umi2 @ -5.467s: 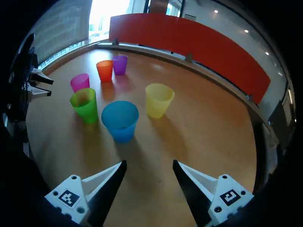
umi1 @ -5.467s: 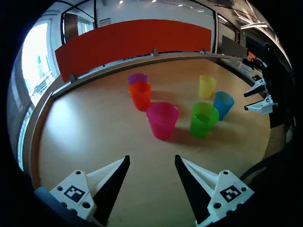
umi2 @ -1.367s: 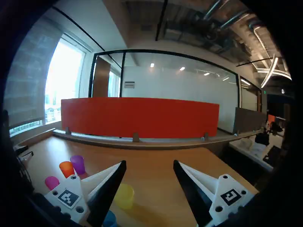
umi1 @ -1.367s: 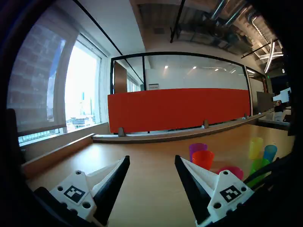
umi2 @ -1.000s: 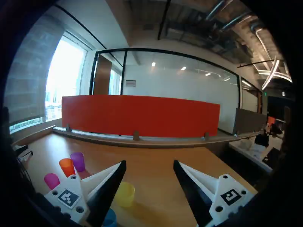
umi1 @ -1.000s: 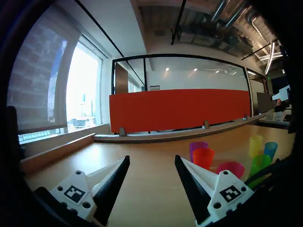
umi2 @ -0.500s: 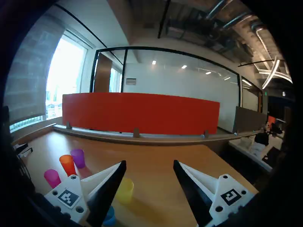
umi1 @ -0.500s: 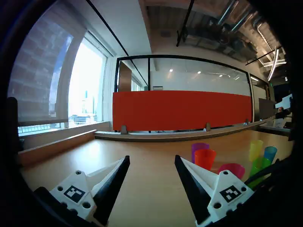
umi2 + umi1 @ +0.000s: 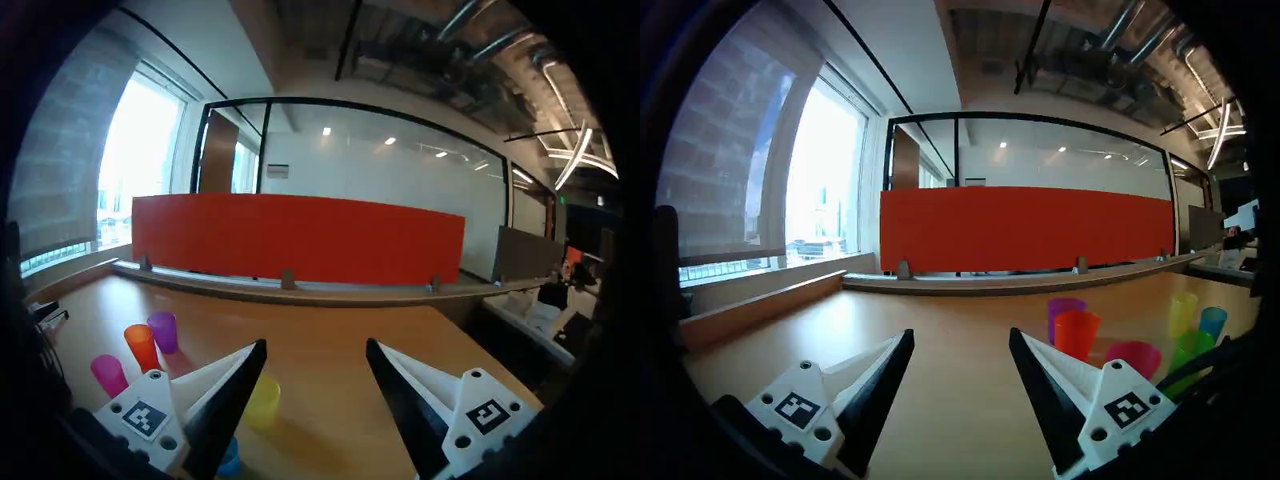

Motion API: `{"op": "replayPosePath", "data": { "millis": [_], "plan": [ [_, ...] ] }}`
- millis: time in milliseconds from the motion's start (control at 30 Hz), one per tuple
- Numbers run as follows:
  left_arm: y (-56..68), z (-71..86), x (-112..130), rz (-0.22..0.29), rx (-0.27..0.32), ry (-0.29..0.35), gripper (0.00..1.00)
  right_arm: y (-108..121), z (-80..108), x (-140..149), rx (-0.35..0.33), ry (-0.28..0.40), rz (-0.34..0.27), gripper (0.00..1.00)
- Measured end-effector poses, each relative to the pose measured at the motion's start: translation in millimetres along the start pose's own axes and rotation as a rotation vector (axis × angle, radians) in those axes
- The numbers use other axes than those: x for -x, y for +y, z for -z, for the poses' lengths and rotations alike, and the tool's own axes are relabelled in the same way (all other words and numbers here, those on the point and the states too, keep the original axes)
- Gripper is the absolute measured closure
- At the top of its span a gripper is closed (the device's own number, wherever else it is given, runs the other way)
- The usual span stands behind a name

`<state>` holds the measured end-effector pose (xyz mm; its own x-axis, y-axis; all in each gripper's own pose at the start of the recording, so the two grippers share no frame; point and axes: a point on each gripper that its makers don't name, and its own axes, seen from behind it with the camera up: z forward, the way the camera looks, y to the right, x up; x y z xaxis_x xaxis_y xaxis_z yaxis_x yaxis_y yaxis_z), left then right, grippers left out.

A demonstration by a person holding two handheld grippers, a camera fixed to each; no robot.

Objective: Pour water

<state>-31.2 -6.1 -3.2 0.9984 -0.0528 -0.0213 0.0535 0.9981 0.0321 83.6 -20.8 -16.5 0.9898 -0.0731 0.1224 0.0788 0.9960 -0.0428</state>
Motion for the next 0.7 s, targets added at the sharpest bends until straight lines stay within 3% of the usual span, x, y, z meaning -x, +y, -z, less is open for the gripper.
{"op": "replayPosePath", "data": {
  "millis": [700],
  "plan": [
    [1.3, -1.6, 5, 0.000, 0.000, -0.001, 0.08, 21, -18.2, 0, 0.021, 0.103, -0.025, 0.03]
  ]
}}
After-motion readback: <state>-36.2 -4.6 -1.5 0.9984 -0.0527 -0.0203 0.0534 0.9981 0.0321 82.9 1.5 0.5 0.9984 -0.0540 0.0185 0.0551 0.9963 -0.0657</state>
